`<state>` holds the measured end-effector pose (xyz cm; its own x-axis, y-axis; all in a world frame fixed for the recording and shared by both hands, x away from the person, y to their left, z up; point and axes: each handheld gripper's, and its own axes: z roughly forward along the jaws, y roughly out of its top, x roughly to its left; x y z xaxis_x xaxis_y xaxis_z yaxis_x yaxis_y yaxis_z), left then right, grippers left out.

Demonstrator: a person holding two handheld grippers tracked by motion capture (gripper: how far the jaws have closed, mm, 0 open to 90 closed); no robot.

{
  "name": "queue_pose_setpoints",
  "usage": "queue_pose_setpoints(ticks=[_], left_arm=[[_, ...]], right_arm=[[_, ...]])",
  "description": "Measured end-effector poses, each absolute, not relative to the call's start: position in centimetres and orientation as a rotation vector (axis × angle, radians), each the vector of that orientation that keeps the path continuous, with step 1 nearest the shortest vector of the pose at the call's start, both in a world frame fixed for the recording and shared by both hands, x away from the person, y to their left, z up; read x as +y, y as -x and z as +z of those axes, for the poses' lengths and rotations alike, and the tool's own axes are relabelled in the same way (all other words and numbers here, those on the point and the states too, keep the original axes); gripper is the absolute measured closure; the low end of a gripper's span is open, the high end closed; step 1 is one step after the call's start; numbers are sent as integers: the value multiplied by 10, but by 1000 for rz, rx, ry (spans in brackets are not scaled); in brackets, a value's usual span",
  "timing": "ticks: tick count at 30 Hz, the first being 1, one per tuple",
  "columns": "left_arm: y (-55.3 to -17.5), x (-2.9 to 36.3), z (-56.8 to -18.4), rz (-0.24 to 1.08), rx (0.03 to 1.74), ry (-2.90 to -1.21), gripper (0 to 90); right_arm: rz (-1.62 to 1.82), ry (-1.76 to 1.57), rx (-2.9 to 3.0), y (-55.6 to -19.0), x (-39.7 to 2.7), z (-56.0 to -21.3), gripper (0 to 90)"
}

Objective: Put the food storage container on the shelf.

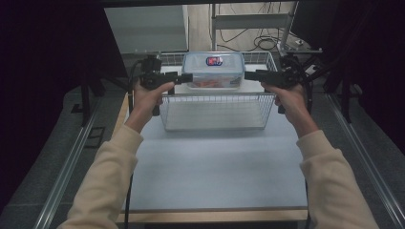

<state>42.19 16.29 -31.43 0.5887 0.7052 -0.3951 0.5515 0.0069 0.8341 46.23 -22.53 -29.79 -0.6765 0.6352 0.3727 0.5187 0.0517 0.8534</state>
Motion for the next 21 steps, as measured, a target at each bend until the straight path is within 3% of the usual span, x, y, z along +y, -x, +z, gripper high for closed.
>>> queue_pose_setpoints(ticks=[11, 21], left_arm=[[-345, 172, -364, 150, 999, -1680, 227], [-318, 173, -407, 172, 1012, -1716, 233]], right_arm=[[1704, -1022, 2274, -385, -245, -340, 247], [1689, -1016, 2311, -362, -259, -389, 232]])
